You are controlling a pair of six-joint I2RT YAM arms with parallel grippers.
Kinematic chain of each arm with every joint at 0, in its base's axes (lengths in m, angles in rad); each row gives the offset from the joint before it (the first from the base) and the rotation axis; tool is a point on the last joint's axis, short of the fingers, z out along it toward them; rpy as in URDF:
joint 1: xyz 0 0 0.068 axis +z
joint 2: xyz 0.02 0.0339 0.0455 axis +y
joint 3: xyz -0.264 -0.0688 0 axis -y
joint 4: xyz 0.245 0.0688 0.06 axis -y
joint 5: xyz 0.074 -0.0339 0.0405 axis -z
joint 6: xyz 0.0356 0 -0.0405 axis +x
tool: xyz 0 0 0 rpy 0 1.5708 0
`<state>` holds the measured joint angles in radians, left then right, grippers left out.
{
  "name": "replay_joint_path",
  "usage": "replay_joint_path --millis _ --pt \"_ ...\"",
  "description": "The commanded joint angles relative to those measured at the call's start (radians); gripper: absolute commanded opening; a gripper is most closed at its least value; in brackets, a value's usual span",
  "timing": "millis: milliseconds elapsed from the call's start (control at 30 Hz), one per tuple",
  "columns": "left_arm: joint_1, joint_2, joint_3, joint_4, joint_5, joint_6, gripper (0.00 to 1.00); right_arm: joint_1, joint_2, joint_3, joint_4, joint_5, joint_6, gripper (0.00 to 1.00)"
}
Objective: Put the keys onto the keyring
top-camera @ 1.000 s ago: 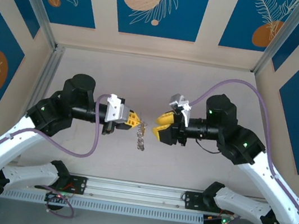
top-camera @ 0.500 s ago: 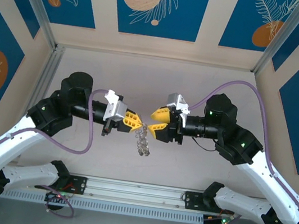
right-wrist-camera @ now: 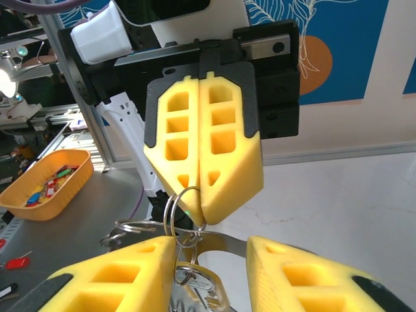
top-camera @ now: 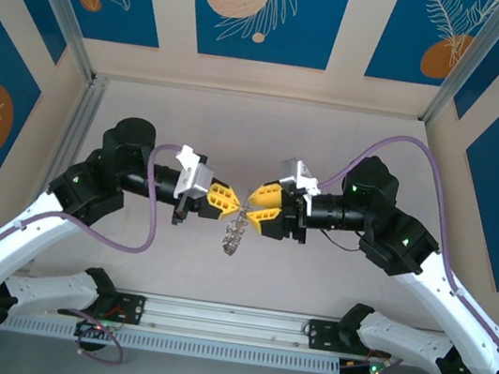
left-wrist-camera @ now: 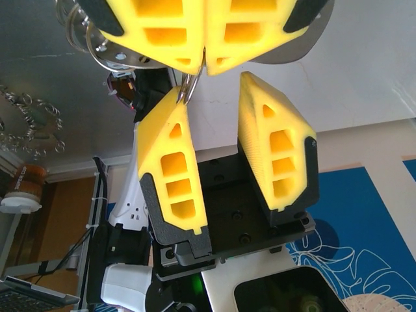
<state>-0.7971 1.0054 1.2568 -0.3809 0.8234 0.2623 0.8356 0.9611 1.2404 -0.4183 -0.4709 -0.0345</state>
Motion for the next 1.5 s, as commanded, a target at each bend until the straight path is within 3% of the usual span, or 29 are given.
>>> replay_joint_path --millis 0,500,867,1100,1467 --pt "-0.007 0.011 0.002 0.061 0.013 -0.017 0.0 0.007 0.002 -0.015 0.043 -0.042 -0.002 0.34" --pt "-0.006 0.014 0.006 0.072 0.018 -0.033 0.0 0.009 -0.051 -0.048 0.058 0.027 -0.012 0.43" --pt "-0.006 0.015 -0.005 0.099 0.041 -0.048 0.0 0.012 -0.021 -0.05 0.087 0.074 -0.026 0.29" --pt "-0.005 0.014 -0.015 0.111 0.037 -0.051 0.0 0.014 -0.003 -0.035 0.073 0.067 -0.043 0.0" --pt "-0.004 0.032 -0.028 0.054 -0.004 -0.03 0.0 0.015 -0.012 0.023 0.004 0.13 -0.084 0.0"
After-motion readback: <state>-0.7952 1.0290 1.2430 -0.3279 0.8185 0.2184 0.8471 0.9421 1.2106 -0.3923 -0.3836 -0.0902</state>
